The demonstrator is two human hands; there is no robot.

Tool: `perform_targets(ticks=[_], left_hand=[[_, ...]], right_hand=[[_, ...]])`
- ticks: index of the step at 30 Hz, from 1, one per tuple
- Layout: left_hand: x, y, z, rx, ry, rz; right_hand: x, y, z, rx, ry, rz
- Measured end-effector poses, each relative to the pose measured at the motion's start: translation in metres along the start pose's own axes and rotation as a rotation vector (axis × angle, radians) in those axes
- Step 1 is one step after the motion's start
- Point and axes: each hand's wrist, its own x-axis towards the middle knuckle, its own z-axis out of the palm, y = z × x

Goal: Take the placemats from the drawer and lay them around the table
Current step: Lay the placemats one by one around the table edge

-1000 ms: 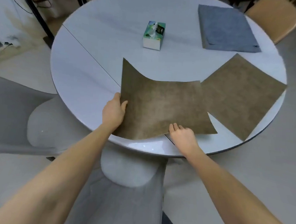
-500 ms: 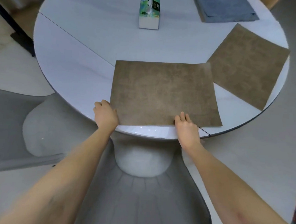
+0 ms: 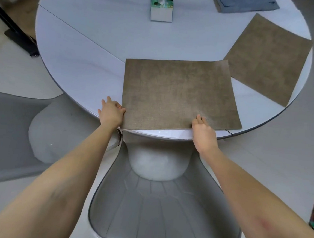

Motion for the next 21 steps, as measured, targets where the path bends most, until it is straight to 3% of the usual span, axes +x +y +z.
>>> perform_targets(ticks=[10,21], left_hand=[[-0.006,0.01,-0.003,-0.037,0.172,-0.033],[-0.008,-0.022,-0.014,-0.277,-0.009,-0.009]], right_hand=[[-0.003,-0.014,0.003,0.059,0.032,0.053],[-0.003,-0.019,0.004,0.097,0.054,0.102]])
